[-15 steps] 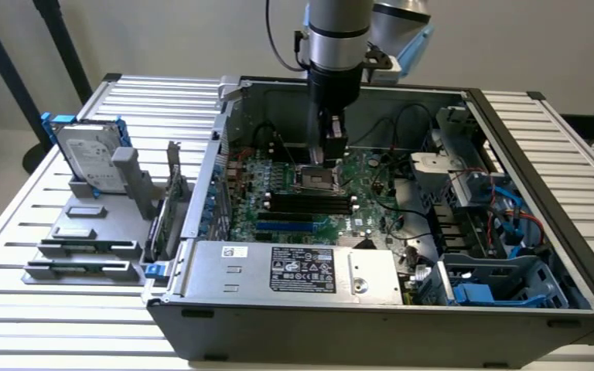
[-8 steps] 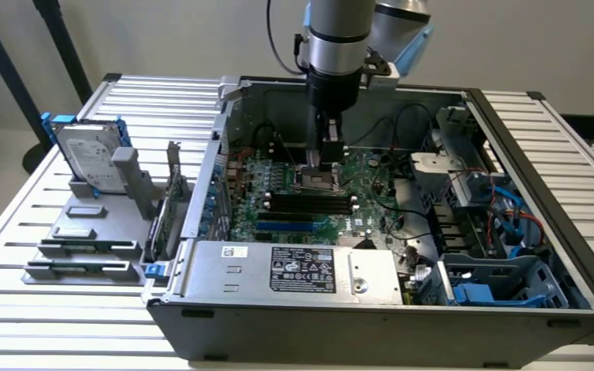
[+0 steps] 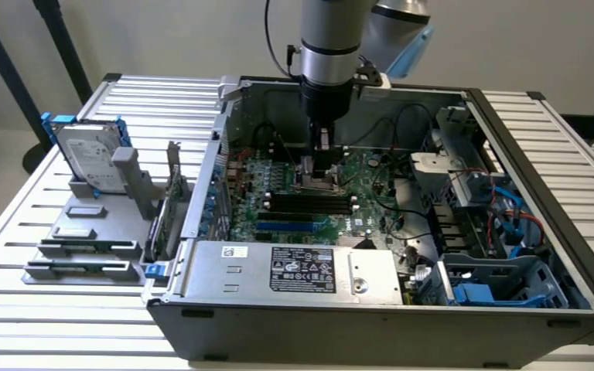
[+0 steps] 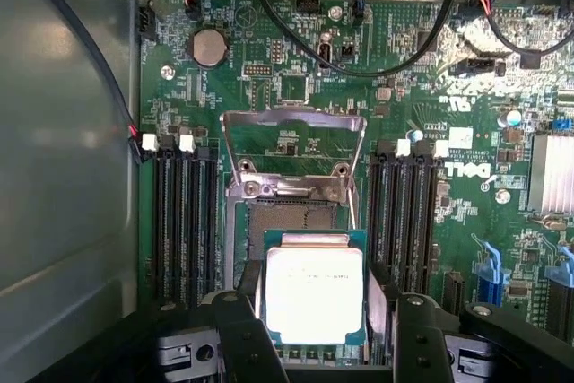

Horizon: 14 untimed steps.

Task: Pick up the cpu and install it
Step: 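Place the cpu into insertion slot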

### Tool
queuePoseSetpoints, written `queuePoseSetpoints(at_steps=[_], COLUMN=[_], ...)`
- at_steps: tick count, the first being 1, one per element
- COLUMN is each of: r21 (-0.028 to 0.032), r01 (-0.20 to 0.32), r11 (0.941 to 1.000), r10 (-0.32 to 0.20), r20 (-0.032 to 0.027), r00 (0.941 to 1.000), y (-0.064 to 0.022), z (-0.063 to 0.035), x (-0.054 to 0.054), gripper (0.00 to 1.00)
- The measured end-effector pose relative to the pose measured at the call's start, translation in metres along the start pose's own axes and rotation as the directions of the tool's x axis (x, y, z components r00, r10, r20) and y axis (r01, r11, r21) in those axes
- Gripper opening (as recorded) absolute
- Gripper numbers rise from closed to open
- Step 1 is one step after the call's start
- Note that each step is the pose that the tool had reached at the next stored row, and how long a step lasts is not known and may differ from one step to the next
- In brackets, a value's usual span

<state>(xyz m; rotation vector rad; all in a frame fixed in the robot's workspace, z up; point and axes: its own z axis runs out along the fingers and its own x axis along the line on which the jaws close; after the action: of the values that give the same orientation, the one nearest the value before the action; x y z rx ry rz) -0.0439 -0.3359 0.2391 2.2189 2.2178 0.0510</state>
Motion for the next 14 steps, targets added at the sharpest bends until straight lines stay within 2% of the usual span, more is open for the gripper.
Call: queuePoseSetpoints(at_steps=[2,4,14], r21=[-0.0002,-0.0004,-0.0004], r01=[-0.003,-0.004,-0.005], r11=[1.0000,1.0000,1.0000], r10=[0.003,0.004,0.005], r20=[0.0000,-0.0025,-0.0234], r00=[1.0000,1.0000,0.9997], y=[-0.0013,-0.0014,-0.0012], z=[0.0033,0.0058,0.0115], x=[-0.0001,-0.0001,-0.0001], gripper=[0.55,0.55,0.55])
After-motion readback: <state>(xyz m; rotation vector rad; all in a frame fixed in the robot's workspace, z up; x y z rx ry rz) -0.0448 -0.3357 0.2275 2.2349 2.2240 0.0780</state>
